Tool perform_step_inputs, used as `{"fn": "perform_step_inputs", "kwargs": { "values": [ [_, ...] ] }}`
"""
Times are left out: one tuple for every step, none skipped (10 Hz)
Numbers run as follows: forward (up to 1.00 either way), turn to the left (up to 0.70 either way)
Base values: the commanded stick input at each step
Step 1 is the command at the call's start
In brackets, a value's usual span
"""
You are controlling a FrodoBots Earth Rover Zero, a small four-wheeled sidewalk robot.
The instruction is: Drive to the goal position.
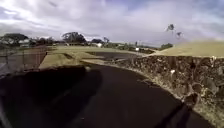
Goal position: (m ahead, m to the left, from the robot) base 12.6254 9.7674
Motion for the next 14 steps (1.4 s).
{"fn": "perform_step_inputs", "kwargs": {
  "values": [
    [0.7,0.0],
    [0.7,0.0],
    [0.7,0.0],
    [0.7,0.0],
    [0.7,0.0],
    [0.7,0.0],
    [0.7,0.0],
    [0.7,0.0],
    [0.7,0.0],
    [0.7,0.0],
    [0.7,0.0],
    [0.7,0.0],
    [0.7,0.0],
    [0.7,0.0]
  ]
}}
